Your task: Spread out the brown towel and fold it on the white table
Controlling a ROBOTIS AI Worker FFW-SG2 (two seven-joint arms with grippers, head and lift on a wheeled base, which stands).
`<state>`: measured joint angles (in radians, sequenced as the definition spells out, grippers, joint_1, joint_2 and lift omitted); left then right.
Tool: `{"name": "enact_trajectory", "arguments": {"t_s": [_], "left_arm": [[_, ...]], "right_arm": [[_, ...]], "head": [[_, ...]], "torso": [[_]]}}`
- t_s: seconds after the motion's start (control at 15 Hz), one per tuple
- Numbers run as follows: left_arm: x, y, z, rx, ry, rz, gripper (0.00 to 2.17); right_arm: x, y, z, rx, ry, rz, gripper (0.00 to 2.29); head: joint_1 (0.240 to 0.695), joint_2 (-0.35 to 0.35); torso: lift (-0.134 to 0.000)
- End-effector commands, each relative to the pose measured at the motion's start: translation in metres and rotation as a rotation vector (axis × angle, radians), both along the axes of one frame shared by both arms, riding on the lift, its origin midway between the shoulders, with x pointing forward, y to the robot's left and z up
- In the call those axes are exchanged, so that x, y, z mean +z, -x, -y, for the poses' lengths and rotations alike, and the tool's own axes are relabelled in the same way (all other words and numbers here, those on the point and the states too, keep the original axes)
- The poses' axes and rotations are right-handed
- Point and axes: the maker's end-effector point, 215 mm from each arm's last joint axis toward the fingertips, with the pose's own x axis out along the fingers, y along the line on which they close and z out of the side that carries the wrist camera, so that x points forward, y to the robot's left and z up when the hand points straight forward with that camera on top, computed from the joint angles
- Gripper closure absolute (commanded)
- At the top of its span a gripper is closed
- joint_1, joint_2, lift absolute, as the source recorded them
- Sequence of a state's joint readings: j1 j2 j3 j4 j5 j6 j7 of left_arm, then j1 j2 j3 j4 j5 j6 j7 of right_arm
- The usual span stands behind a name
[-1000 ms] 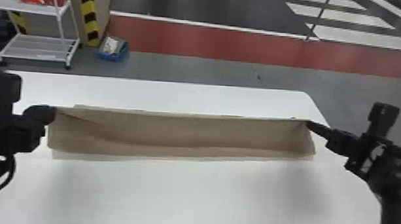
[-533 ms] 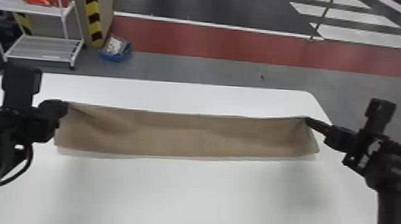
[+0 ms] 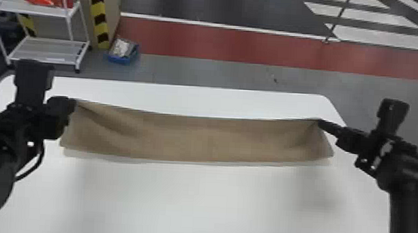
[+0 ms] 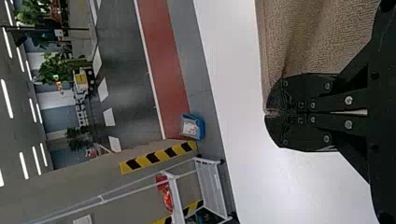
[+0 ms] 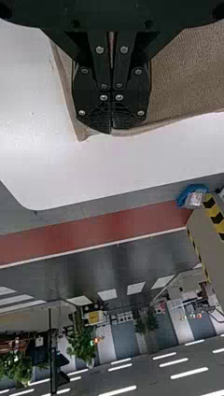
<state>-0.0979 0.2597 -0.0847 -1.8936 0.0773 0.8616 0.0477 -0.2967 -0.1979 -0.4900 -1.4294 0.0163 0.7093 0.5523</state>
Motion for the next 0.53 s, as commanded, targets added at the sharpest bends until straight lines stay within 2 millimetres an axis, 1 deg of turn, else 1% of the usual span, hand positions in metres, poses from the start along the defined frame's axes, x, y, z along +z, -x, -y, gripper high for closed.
{"name": "enact_trajectory", "arguments": {"t_s": [0.0, 0.27, 0.33, 0.4, 0.47], "left_arm": [[0.004, -0.003, 0.004, -0.006, -0.002, 0.007, 1.64], [0.003, -0.009, 0.009, -0.008, -0.007, 0.004, 1.64], [-0.002, -0.013, 0.011, -0.011, -0.014, -0.007, 1.60], [-0.009, -0.016, 0.014, -0.012, -0.023, -0.021, 1.45], [-0.016, -0.019, 0.015, -0.011, -0.030, -0.035, 1.38]], "right_arm": [[0.000, 0.000, 0.003, -0.005, -0.001, 0.004, 1.58], [-0.002, -0.001, 0.007, -0.012, -0.001, -0.003, 1.58], [-0.005, -0.003, 0.008, -0.015, 0.008, -0.011, 1.57], [-0.006, -0.005, 0.008, -0.014, 0.016, -0.007, 1.38], [-0.008, -0.007, 0.009, -0.016, 0.030, -0.007, 1.27]], "head": [[0.695, -0.163], [0.695, -0.171], [0.695, -0.173], [0.695, -0.175], [0.695, -0.176]], "torso": [[-0.124], [-0.124], [-0.124], [-0.124], [-0.124]]}}
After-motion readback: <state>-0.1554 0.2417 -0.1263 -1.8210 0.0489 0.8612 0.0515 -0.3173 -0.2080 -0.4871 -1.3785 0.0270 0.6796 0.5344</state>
